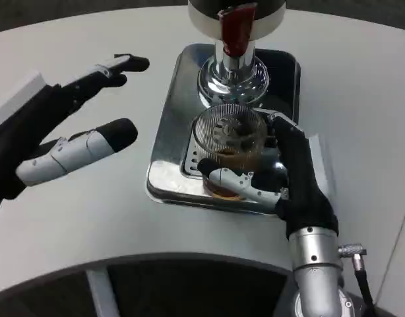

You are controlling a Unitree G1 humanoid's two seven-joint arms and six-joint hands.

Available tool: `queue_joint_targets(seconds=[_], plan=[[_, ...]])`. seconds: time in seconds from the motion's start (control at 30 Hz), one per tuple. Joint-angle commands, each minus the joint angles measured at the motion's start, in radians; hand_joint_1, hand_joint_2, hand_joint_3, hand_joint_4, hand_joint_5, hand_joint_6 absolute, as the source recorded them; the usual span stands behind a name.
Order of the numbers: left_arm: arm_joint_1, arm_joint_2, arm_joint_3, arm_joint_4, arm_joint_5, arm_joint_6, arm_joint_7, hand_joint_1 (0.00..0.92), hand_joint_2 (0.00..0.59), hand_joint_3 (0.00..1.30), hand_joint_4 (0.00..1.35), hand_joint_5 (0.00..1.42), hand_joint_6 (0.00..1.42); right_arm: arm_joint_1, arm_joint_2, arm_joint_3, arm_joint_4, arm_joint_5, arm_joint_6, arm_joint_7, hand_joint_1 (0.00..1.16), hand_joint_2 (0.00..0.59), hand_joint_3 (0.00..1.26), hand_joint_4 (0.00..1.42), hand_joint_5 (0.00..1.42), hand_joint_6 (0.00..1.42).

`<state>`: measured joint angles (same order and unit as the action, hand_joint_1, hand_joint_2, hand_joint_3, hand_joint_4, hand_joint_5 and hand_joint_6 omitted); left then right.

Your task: Grasp the cup under the faucet to collect the drink, then remove the cup.

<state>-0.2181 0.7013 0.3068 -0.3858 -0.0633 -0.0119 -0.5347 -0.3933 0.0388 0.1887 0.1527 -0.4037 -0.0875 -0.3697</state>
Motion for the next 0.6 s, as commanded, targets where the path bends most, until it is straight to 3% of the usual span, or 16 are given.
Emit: queue_joint_targets(seconds=[0.03, 0.23, 0.6], plan=[[0.039, 0.018, -0.013, -0.039, 0.03, -0.029, -0.007, 0.0, 0.033, 0.16, 0.0, 0.09, 0.0, 0.017, 0.015, 0.008, -0.053, -0.006, 0.0, 0.01, 0.92, 0.152, 0.6, 0.65, 0.81, 0.8], [0.067, 0.018, -0.01, -0.067, 0.05, -0.045, -0.008, 0.0, 0.033, 0.16, 0.0, 0.09, 0.0, 0.032, 0.016, 0.011, -0.082, -0.009, 0.009, 0.023, 0.92, 0.151, 0.6, 0.65, 0.81, 0.8], [0.16, 0.064, 0.015, -0.112, 0.146, -0.163, -0.007, 0.0, 0.028, 0.11, 0.0, 0.05, 0.0, 0.093, 0.015, 0.032, -0.169, -0.012, 0.036, 0.066, 0.92, 0.154, 0.6, 0.65, 0.82, 0.81]])
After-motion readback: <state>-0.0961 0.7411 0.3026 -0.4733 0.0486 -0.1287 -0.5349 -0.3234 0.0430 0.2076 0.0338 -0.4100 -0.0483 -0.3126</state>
